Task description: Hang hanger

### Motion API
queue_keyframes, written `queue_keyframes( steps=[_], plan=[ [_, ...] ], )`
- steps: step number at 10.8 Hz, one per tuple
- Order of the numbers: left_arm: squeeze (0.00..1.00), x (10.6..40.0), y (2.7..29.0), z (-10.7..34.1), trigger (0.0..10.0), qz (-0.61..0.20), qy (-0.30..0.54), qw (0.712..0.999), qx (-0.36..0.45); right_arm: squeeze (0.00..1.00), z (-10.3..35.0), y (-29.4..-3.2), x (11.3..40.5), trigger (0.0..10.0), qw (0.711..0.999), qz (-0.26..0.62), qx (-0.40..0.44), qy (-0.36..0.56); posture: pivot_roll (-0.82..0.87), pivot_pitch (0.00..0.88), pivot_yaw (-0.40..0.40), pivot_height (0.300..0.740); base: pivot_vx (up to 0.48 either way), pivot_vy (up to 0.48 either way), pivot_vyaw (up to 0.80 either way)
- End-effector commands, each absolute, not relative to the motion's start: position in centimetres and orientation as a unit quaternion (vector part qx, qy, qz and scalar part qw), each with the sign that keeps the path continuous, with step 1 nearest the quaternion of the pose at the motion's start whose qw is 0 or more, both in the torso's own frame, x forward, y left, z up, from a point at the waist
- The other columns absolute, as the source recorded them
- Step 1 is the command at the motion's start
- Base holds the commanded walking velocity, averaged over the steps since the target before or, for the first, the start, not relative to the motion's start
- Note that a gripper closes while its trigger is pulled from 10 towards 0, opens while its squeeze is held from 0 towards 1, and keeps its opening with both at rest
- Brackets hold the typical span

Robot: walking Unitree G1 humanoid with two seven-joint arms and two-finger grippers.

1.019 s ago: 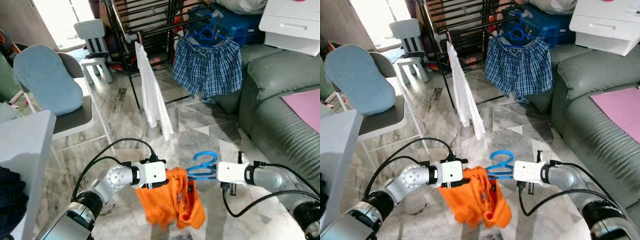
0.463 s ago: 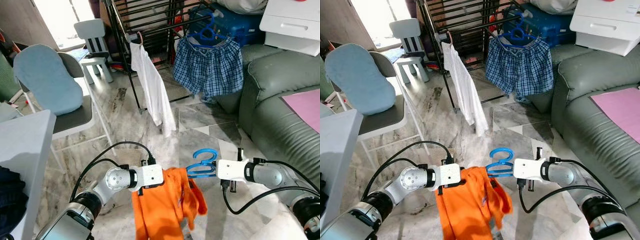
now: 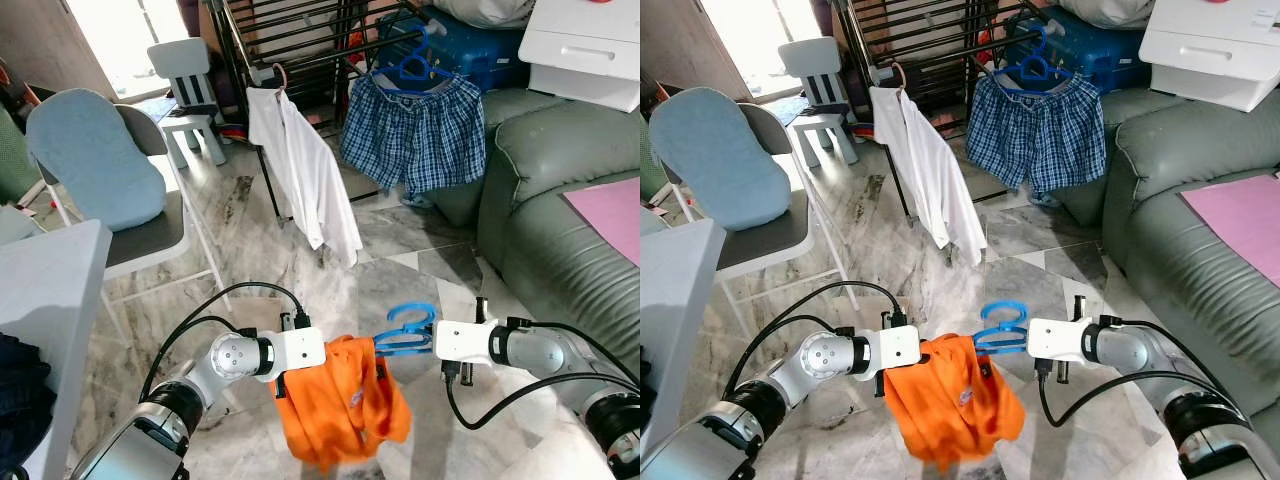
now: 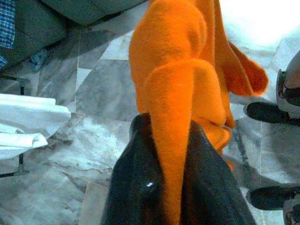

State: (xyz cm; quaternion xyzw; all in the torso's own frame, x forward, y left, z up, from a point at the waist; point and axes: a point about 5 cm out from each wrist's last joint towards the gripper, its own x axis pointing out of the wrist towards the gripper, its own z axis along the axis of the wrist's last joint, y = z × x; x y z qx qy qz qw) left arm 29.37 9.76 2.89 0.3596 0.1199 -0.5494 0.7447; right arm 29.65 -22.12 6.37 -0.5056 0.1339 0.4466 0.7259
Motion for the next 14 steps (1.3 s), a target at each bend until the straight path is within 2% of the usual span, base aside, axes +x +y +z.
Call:
queue_keyframes(
  steps=[1, 2, 3, 5, 8, 10, 12, 13, 14],
  plan=[
    [0.00, 29.6, 10.0, 3.0, 0.0, -0.549, 0.128, 0.744, 0.360, 0.00, 7.1, -20.9, 30.3, 10.0, 0.728, 0.451, -0.505, 0.104, -0.26, 0.000, 0.139, 0.740, 0.000, 0.000, 0.00],
    [0.00, 29.6, 9.9, 3.0, 0.0, -0.550, 0.127, 0.744, 0.358, 0.69, 7.0, -20.8, 30.4, 10.0, 0.730, 0.452, -0.501, 0.105, -0.26, 0.000, 0.138, 0.740, 0.000, 0.000, 0.00],
    [0.00, 29.6, 9.8, 3.0, 0.0, -0.550, 0.127, 0.744, 0.357, 1.00, 7.0, -20.6, 30.5, 10.0, 0.734, 0.454, -0.494, 0.107, -0.26, 0.000, 0.138, 0.740, 0.000, 0.000, 0.00],
    [0.00, 29.6, 10.0, 2.9, 0.0, -0.549, 0.132, 0.745, 0.355, 1.00, 7.0, -20.4, 30.6, 10.0, 0.731, 0.456, -0.496, 0.107, -0.26, 0.000, 0.136, 0.740, 0.000, 0.000, 0.00],
    [0.00, 29.6, 12.4, 2.3, 0.0, -0.497, 0.157, 0.780, 0.347, 1.00, 7.0, -21.6, 30.3, 10.0, 0.708, 0.470, -0.511, 0.131, -0.25, 0.000, 0.138, 0.740, 0.000, 0.000, 0.00],
    [0.00, 29.3, 14.2, 1.7, 0.0, -0.456, 0.174, 0.801, 0.347, 1.00, 7.6, -23.1, 30.5, 10.0, 0.707, 0.451, -0.526, 0.146, -0.25, 0.000, 0.135, 0.740, 0.000, 0.000, 0.00],
    [0.00, 28.9, 16.2, 1.1, 0.0, -0.418, 0.198, 0.820, 0.337, 1.00, 9.1, -25.3, 31.6, 10.0, 0.723, 0.379, -0.557, 0.152, -0.23, 0.000, 0.124, 0.740, 0.000, 0.000, 0.00],
    [0.00, 28.8, 16.4, 0.9, 0.0, -0.410, 0.202, 0.824, 0.335, 1.00, 9.5, -25.6, 31.8, 10.0, 0.730, 0.362, -0.560, 0.148, -0.22, 0.000, 0.126, 0.740, 0.000, 0.000, 0.00],
    [0.00, 28.9, 16.5, 0.8, 0.0, -0.361, 0.202, 0.863, 0.290, 1.00, 10.3, -25.7, 32.2, 10.0, 0.759, 0.329, -0.547, 0.125, -0.22, 0.000, 0.133, 0.740, 0.000, 0.000, 0.00]
  ],
)
